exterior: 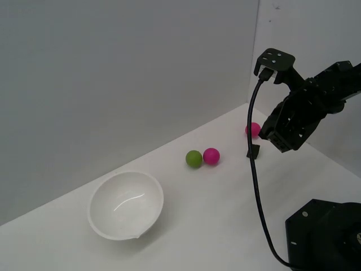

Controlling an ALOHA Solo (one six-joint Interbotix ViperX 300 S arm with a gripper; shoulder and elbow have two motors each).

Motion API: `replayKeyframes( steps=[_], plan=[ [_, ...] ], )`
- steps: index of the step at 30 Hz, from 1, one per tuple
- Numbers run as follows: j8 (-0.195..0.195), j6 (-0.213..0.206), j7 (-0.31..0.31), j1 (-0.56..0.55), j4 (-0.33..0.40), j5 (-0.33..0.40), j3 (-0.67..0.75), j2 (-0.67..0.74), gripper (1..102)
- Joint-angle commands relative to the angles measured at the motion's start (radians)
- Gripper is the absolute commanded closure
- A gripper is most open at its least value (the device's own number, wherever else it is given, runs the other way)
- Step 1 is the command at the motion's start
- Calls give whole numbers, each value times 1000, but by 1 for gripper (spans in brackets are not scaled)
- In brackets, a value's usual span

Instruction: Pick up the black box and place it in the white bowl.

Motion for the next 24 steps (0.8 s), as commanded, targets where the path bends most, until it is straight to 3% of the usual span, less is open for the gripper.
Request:
replayKeyframes(
  steps=[1,15,20,24],
  plan=[
    [2,8,-5,21,-11,-15,-8,-11,100],
    [2,8,-51,35,-12,-17,-170,-175,99],
    [-2,-3,-51,37,-32,-35,-229,-233,72],
    [-2,-5,-63,46,-63,-67,-252,-255,69]
  ],
)
